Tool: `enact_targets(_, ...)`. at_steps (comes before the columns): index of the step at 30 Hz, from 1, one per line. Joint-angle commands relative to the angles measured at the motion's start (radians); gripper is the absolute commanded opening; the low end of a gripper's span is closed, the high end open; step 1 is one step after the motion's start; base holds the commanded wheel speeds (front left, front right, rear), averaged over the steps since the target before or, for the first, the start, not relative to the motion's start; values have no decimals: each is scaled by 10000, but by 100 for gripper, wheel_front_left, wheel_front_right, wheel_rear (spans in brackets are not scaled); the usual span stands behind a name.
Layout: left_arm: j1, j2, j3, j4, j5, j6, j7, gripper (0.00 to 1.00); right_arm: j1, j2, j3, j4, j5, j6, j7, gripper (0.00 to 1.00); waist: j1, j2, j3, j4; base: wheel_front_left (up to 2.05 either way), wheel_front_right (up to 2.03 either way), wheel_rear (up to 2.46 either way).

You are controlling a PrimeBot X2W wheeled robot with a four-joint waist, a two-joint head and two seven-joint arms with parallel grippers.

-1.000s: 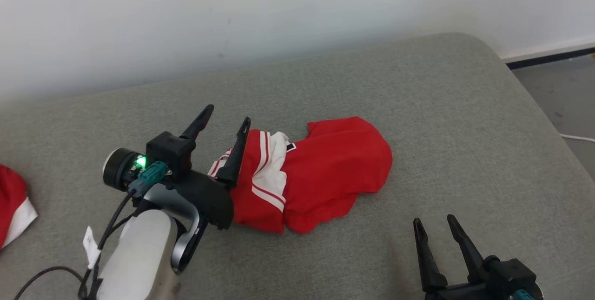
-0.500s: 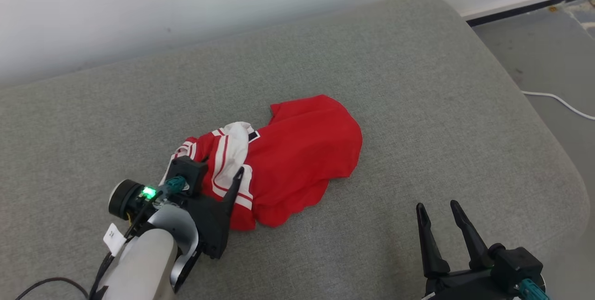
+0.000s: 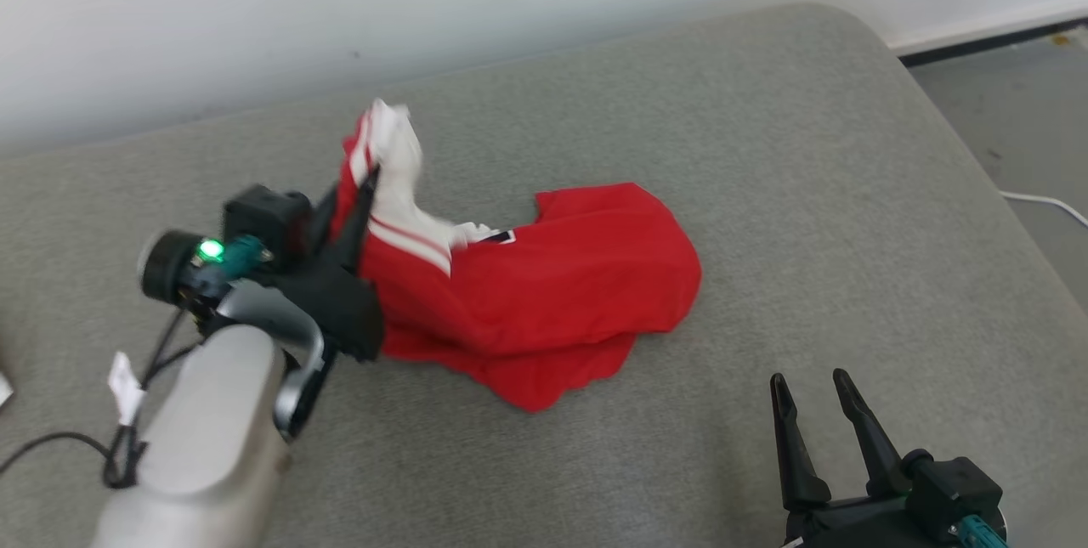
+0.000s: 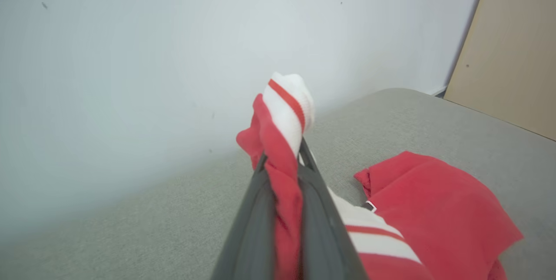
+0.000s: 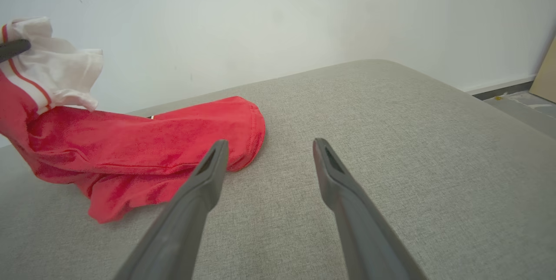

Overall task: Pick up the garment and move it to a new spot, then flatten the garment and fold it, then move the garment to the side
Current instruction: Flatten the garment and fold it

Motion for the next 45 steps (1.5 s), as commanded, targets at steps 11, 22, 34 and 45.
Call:
enact_targets(11,762,1010,1261,-1700,-681,465,-606,0,229,3,24,100,-171,-26,-5,100,0,-1,-784,1616,0,0,0)
enact_targets(22,3900,533,1139,-2825,-1145,694,-843,0,371,-1,31,243,-165,-26,-5,100,0,-1,-978,2238,0,0,0)
enact_targets(34,6466,-191,1617,-2601,-1266,664,-920,100,425,-1,72,368,-90,-26,-4,100,0,-1,-1009,2577,0,0,0)
enact_targets(45,6886,-598,2955,-4051,-156,475,-916,100,629,-1,76,584,-228,-26,-4,100,0,-1,-1550,2704,0,0,0)
